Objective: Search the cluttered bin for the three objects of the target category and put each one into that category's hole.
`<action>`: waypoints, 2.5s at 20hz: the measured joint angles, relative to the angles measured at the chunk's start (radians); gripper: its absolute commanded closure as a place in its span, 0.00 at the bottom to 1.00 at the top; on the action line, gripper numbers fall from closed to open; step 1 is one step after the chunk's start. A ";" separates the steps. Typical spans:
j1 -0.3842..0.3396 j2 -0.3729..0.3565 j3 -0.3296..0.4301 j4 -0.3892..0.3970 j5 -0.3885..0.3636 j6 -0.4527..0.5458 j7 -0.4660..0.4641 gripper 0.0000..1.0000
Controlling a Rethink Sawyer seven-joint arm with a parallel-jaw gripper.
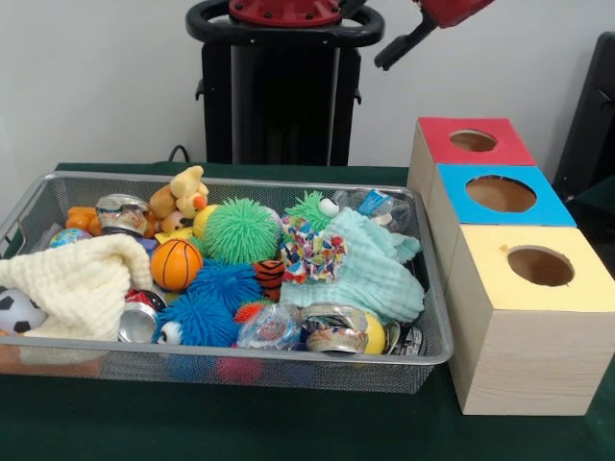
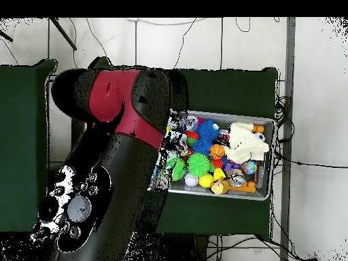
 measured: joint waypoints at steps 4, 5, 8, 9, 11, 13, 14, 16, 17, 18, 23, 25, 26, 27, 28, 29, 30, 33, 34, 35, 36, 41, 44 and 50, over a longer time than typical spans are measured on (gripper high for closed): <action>0.005 -0.010 0.000 -0.001 -0.033 0.000 0.000 0.00; 0.009 -0.015 0.000 -0.001 -0.049 0.000 0.000 0.00; 0.012 -0.026 0.000 -0.001 -0.071 0.000 0.000 0.00; 0.013 -0.031 0.000 -0.001 -0.080 0.000 0.000 0.00; 0.013 -0.039 0.000 -0.001 -0.090 0.000 0.000 0.00; 0.013 -0.049 0.000 -0.001 -0.100 0.000 0.000 0.00; 0.013 -0.054 0.000 -0.001 -0.106 0.000 0.000 0.00; 0.013 -0.064 0.000 -0.001 -0.120 0.000 0.000 0.00; 0.013 -0.067 0.000 -0.001 -0.125 0.000 0.000 0.00; 0.012 -0.070 0.000 -0.001 -0.129 -0.001 0.000 0.00; 0.006 -0.085 0.003 -0.001 -0.153 -0.028 0.000 0.00; 0.001 -0.092 0.007 -0.001 -0.160 -0.048 0.000 0.00; -0.005 -0.096 0.011 -0.001 -0.162 -0.067 0.000 0.00; -0.010 -0.101 0.014 -0.001 -0.164 -0.085 0.000 0.00; -0.022 -0.109 0.024 -0.001 -0.165 -0.128 0.000 0.00; -0.034 -0.117 0.035 0.003 -0.165 -0.168 0.000 0.00; -0.046 -0.124 0.045 0.006 -0.165 -0.207 0.000 0.00; -0.091 -0.156 0.095 0.034 -0.165 -0.346 -0.001 0.00; -0.110 -0.170 0.117 0.048 -0.165 -0.401 -0.001 0.00; -0.124 -0.179 0.133 0.060 -0.164 -0.437 -0.002 0.00; -0.157 -0.202 0.169 0.089 -0.162 -0.512 -0.006 0.00; -0.347 -0.301 0.352 0.240 -0.152 -0.793 -0.046 0.00; -0.481 -0.348 0.462 0.333 -0.166 -0.931 -0.089 0.00; -0.646 -0.372 0.579 0.463 -0.339 -1.142 -0.165 0.00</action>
